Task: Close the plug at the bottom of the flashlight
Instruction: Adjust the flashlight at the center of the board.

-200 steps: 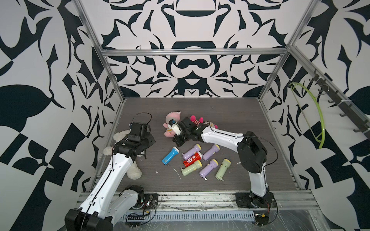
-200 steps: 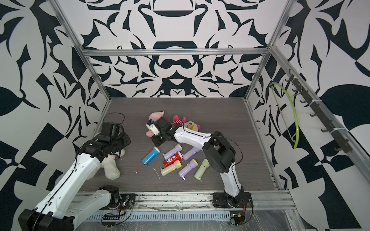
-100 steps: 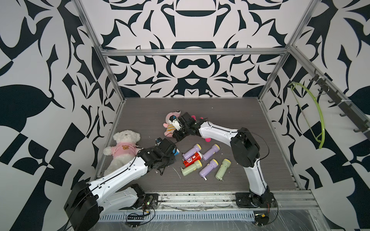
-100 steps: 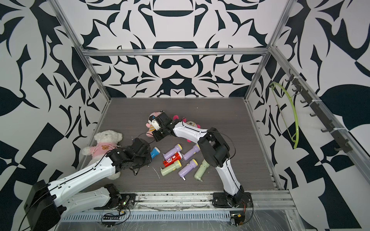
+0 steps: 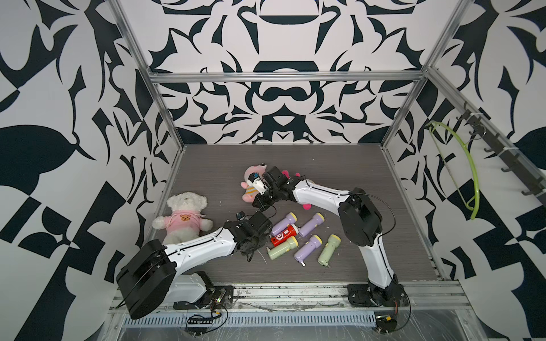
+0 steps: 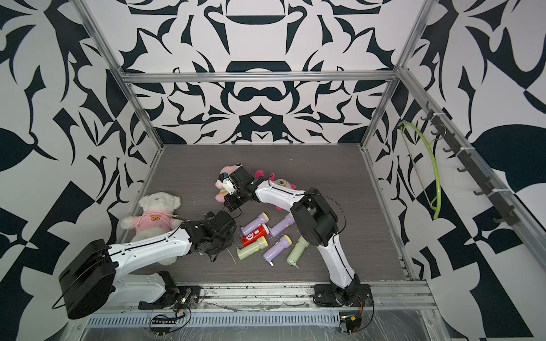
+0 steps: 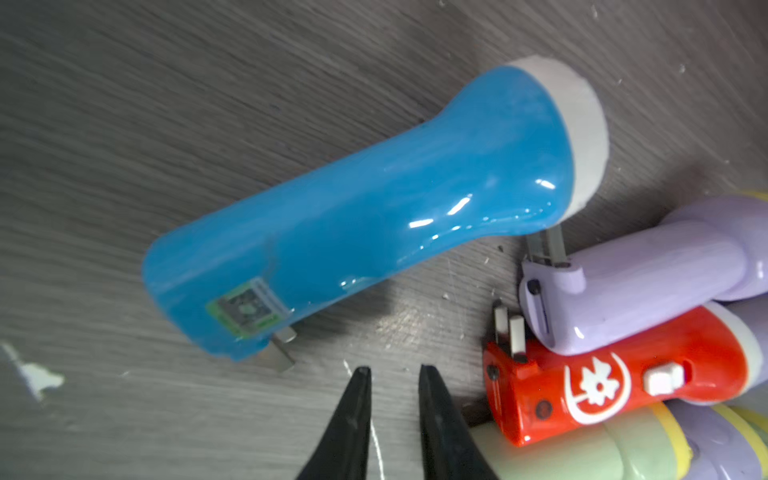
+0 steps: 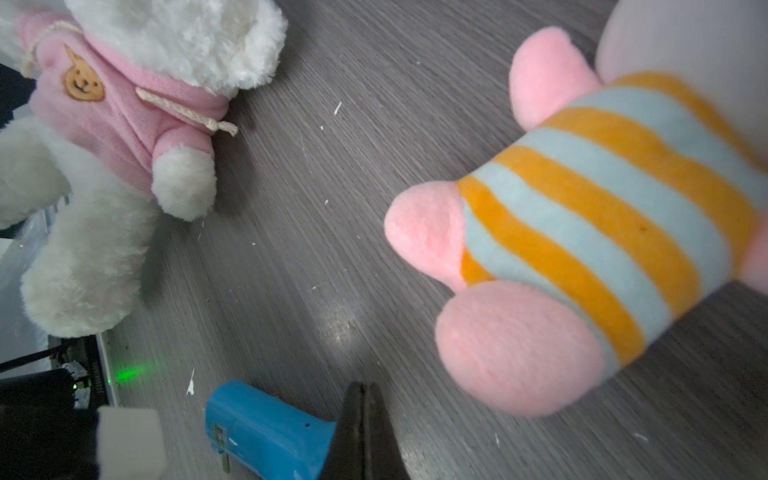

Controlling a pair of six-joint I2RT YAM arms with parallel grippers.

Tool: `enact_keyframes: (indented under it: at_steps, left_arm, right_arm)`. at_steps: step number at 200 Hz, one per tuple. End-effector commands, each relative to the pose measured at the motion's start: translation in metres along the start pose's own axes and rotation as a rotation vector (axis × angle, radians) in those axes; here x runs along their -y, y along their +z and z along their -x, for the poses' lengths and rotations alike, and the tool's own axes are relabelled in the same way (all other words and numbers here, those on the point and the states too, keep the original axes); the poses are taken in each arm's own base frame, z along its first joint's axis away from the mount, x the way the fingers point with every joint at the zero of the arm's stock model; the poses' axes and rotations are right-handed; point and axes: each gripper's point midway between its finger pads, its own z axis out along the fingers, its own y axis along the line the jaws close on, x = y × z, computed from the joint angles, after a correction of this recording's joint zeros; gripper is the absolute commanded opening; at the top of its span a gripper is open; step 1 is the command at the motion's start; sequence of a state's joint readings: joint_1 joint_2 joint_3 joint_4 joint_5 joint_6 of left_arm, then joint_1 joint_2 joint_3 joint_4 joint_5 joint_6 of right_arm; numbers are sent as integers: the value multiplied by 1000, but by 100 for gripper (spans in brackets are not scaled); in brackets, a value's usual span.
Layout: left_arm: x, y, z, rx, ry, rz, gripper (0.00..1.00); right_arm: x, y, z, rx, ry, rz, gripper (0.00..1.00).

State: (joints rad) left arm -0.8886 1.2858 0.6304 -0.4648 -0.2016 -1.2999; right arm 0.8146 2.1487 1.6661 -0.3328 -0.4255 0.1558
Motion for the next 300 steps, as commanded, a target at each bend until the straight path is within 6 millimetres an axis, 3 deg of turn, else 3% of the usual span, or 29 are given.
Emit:
enact_keyframes:
  at_steps: [1,26,84,173,215,271,300]
  left_arm:
    - [-12,5,2,25,-44,28,26]
    - [-28,12,0,22,-85,61,27]
    - [-42,18,4,4,-223,-7,28]
    - [-56,16,38,15,-286,-14,32]
    - [-47,9,65,45,-266,-30,34]
    - [-29,15,92,40,-256,-54,35]
    - [-20,10,107,53,-250,-78,35]
  right_arm:
    - [-9,3,-7,-19,-1,29,0]
    - [-13,8,-19,-50,-4,32,0]
    - [-11,22,-45,-122,0,6,0]
    - [-8,14,-81,-168,30,-22,0]
    - [-16,15,-93,-187,30,-14,0]
    - [-50,14,-95,-189,-12,35,0]
    - [-58,13,-95,-186,-15,47,0]
